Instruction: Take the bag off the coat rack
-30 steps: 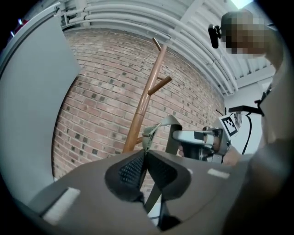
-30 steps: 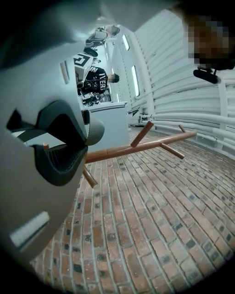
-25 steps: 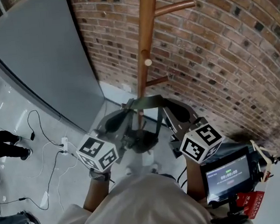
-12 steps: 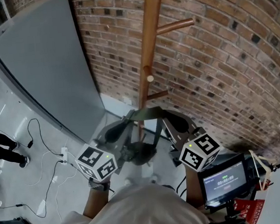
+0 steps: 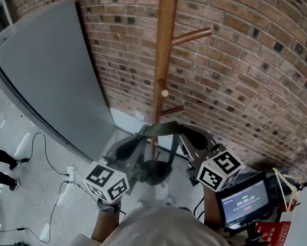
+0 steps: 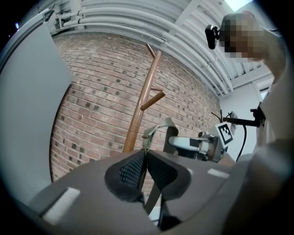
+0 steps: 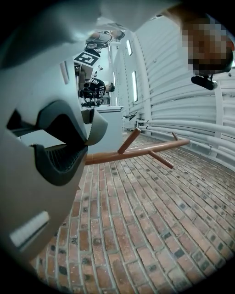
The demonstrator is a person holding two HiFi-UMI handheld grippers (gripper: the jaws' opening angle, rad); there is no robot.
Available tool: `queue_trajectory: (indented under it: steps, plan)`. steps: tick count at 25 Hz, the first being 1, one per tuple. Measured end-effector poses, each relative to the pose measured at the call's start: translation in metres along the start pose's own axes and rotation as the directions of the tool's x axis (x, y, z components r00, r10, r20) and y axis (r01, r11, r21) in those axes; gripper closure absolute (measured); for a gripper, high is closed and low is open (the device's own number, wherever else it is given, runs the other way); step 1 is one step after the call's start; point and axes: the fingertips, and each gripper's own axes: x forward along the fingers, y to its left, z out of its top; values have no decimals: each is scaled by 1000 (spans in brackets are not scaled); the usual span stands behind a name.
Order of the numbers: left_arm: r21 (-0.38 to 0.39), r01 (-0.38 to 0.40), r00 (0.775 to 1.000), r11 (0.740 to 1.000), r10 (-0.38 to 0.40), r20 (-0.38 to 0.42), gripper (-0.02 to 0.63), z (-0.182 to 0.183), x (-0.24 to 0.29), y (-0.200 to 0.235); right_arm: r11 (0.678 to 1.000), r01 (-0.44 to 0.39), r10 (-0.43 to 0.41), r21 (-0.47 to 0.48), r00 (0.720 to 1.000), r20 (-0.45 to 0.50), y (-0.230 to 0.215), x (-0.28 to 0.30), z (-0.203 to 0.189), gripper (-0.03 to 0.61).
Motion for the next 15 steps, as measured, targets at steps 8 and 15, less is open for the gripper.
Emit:
queue_trajectory:
  steps: [8,15]
  plan:
    - [-6,-14,1000,1000,14,-3,597,-4,1,3,1000,-3,2,-19,1000,-18,-1,2,-5,571]
    - [-3,-28,1000,1000,28,-8,597,-6,1,7,1000,-20,20,19,1000,-21,-1,3,-7,571]
